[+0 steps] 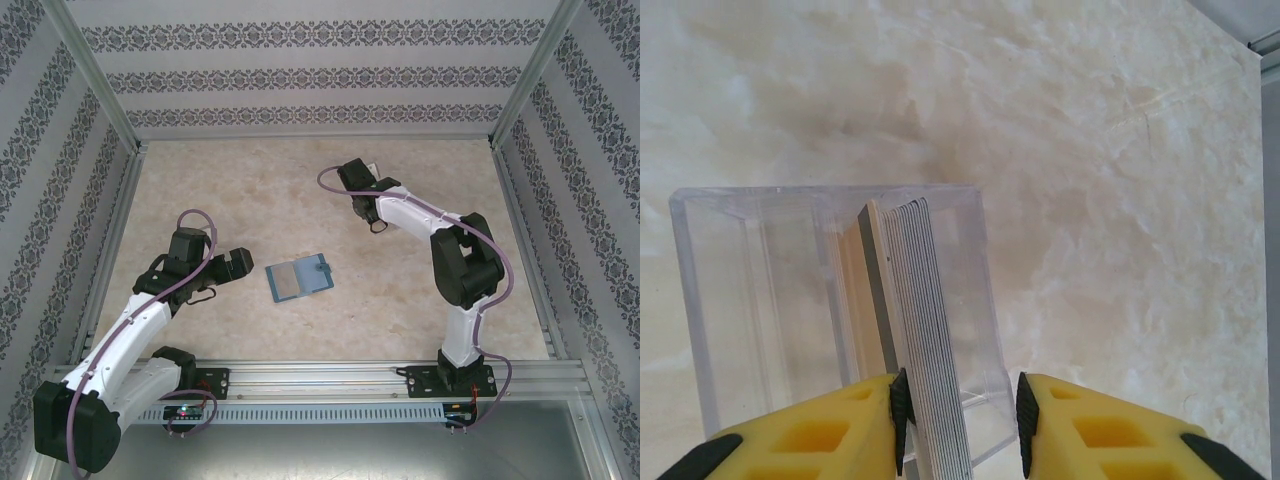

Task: Put the credit cards into the card holder

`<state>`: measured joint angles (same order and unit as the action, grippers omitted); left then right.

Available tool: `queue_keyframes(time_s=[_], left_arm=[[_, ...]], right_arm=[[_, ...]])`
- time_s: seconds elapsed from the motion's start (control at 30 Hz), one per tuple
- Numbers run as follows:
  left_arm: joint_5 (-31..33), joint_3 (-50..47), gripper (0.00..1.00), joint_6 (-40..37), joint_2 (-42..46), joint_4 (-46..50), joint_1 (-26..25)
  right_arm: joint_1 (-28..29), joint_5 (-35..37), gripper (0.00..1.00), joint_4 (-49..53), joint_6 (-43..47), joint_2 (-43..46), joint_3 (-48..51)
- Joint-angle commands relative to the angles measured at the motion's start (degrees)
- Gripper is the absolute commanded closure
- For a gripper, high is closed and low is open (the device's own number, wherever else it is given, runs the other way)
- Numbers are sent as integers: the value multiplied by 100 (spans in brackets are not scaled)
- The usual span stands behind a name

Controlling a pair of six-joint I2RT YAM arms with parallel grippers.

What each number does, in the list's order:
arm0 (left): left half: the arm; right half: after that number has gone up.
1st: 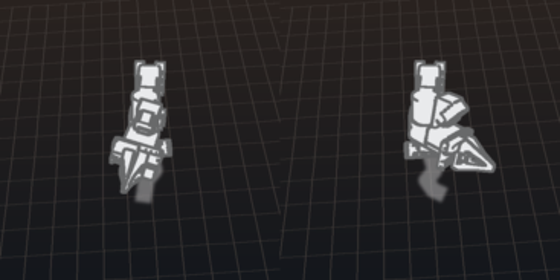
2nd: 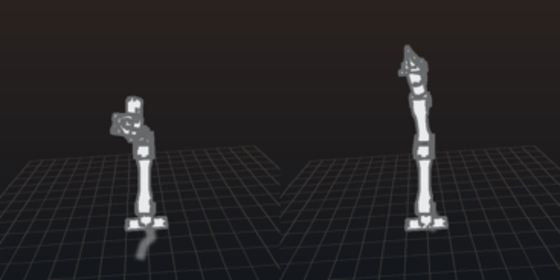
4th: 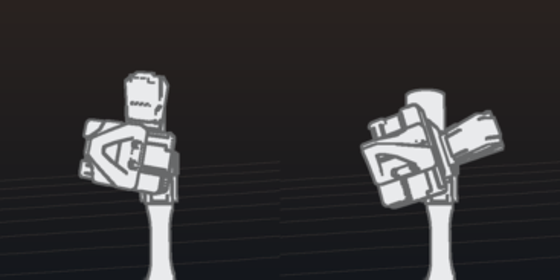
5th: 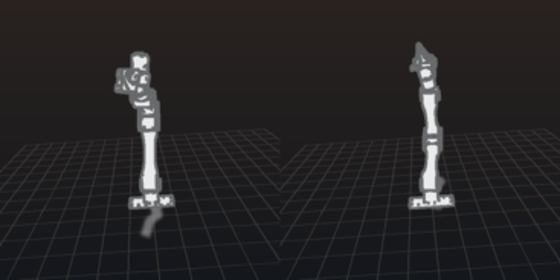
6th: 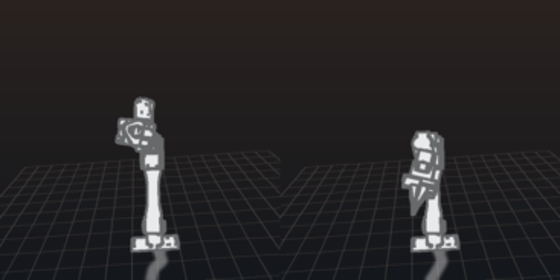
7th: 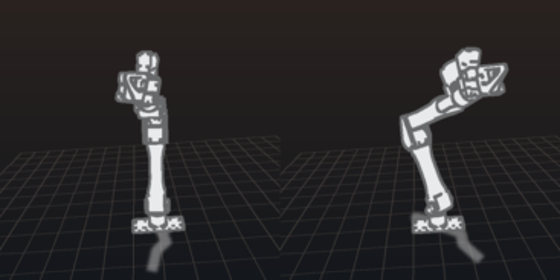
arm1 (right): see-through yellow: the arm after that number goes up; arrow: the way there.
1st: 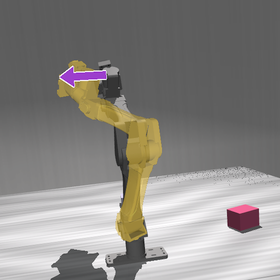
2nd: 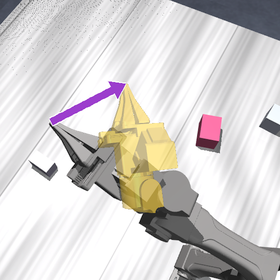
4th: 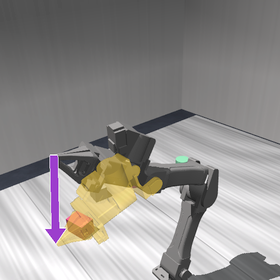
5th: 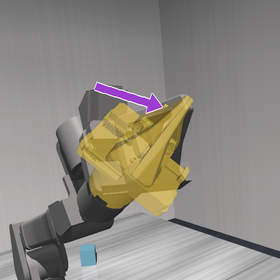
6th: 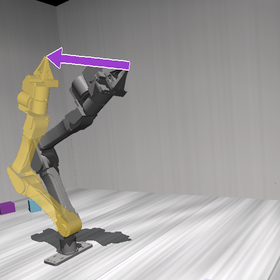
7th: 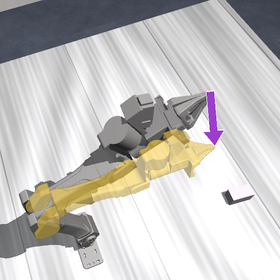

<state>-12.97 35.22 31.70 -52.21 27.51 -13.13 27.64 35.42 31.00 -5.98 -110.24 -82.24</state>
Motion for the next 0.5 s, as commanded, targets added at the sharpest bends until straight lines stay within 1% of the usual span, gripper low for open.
queue_keyframes(time_s=[0.0, 0.17, 0.33, 0.4, 0.47], left_arm=[[102, -51, 0, -1, 135, 71, -49], [101, 1, 0, -19, 78, 114, -50], [83, -102, 0, -13, 47, 1, -50], [80, -59, 0, -23, 30, 62, -47], [88, -130, 0, -6, 41, -39, -45]], right_arm=[[57, 209, 65, -73, 30, 224, 60], [57, 65, 72, -97, -25, 216, 131], [92, -46, 75, -76, -87, 138, 175], [101, -66, 71, -82, -112, 110, 195], [115, -78, 64, -78, -159, 66, 207]])
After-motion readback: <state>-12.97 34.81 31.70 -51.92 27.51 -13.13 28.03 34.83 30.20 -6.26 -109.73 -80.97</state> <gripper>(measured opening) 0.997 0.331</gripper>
